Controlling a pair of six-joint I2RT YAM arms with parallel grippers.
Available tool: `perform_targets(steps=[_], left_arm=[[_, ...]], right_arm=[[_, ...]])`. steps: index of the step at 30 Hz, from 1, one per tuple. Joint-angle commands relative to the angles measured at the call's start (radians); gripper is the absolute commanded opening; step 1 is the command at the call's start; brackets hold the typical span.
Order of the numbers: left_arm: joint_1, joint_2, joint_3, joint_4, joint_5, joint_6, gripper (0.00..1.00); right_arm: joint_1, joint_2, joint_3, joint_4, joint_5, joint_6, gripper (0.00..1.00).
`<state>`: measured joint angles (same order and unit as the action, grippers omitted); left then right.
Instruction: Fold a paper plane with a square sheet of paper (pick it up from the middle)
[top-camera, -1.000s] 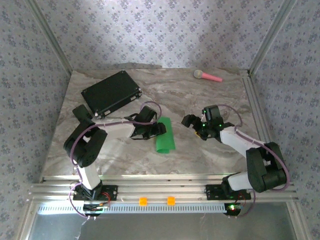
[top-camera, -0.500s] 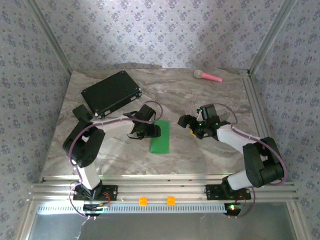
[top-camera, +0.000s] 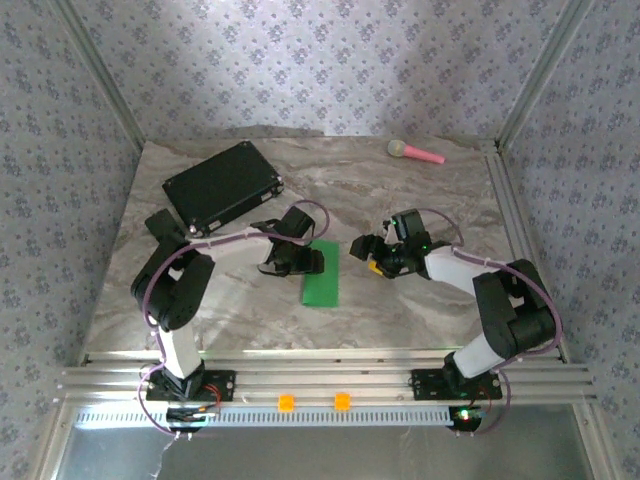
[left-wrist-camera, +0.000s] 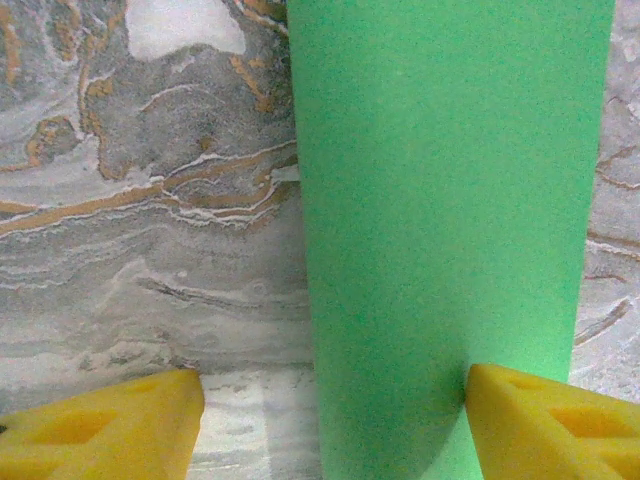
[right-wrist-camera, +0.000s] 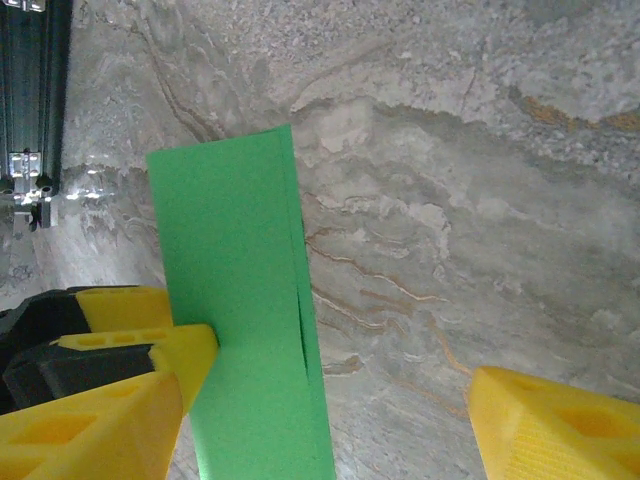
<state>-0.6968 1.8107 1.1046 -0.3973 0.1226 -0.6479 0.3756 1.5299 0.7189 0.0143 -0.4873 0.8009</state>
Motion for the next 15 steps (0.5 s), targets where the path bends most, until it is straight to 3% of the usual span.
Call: perform_targets(steps=[1, 10, 15], left_arm=[[-0.007, 0.059, 0.028, -0.012, -0.04, -0.009, 0.72], [-0.041, 0.103, 0.064, -0.076, -0.155, -0.016, 0.72], [-0.041, 0.116, 0.051, -0.065, -0.167, -0.057, 0.72]], right_arm=[[0.006, 0.012, 0.029, 0.001, -0.01, 0.011, 0.77], [0.009, 0.006, 0.033, -0.014, -0.01, 0.004, 0.74], [0.009, 0.004, 0.027, -0.013, -0.003, 0.006, 0.74]])
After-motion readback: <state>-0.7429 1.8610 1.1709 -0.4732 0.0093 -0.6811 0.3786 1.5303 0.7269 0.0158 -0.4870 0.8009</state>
